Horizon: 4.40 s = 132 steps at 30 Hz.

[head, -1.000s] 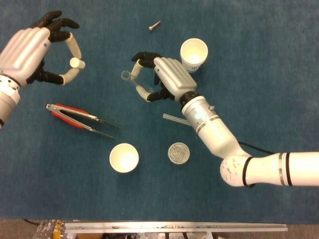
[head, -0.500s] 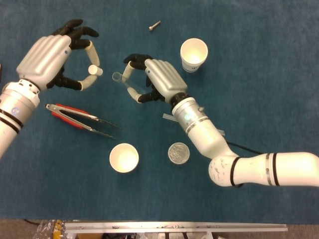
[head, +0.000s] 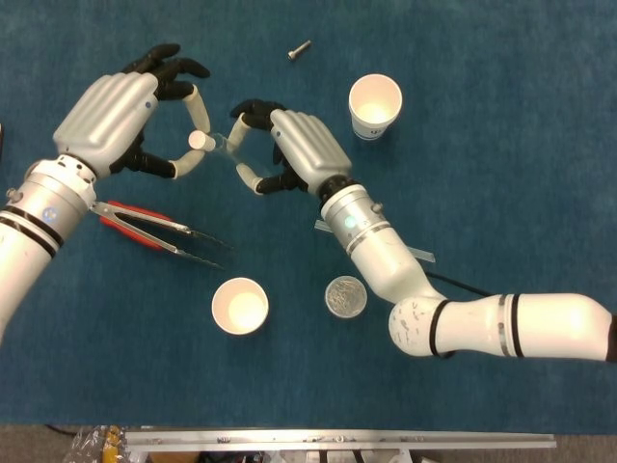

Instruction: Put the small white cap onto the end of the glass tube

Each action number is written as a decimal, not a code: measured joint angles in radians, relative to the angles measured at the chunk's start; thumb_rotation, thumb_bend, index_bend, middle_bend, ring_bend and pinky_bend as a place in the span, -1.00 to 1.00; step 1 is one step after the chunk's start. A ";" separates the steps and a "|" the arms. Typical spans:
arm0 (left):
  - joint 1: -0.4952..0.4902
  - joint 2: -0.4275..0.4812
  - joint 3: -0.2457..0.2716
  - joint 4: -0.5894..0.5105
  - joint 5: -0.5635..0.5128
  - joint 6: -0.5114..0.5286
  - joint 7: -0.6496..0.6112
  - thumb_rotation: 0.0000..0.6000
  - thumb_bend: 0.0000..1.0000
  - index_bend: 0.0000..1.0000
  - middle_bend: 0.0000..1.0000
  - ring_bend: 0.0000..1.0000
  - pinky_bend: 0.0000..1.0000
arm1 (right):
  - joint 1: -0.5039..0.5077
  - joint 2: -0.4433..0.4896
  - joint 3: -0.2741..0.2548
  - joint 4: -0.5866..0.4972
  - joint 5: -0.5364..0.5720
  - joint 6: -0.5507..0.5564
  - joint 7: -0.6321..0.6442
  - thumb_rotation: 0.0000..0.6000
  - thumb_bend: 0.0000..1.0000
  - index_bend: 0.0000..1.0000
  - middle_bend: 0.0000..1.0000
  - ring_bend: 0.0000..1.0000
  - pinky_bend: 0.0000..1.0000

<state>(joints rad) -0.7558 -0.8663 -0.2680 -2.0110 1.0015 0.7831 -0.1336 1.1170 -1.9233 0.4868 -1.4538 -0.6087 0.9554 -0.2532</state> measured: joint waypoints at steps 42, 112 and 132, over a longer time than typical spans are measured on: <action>-0.038 -0.062 0.022 0.055 -0.018 -0.030 0.020 1.00 -0.34 0.09 -0.63 -1.00 -0.90 | 0.014 -0.017 0.016 0.013 0.011 -0.015 0.012 1.00 -0.22 0.34 -0.50 -0.62 0.06; 0.224 0.071 0.102 0.186 0.283 0.249 0.001 1.00 -0.35 -0.65 -0.93 -1.00 -0.91 | 0.181 0.071 -0.156 0.020 0.425 -0.020 -0.349 1.00 -0.22 0.33 -0.55 -0.63 0.07; 0.242 0.042 0.103 0.207 0.312 0.267 0.003 1.00 -0.35 -0.66 -0.94 -1.00 -0.92 | 0.124 0.082 -0.162 0.009 0.331 -0.049 -0.316 1.00 -0.22 -0.51 -0.73 -0.78 -0.08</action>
<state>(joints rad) -0.5138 -0.8244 -0.1646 -1.8044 1.3132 1.0505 -0.1302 1.2405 -1.8410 0.3245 -1.4450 -0.2779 0.9066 -0.5692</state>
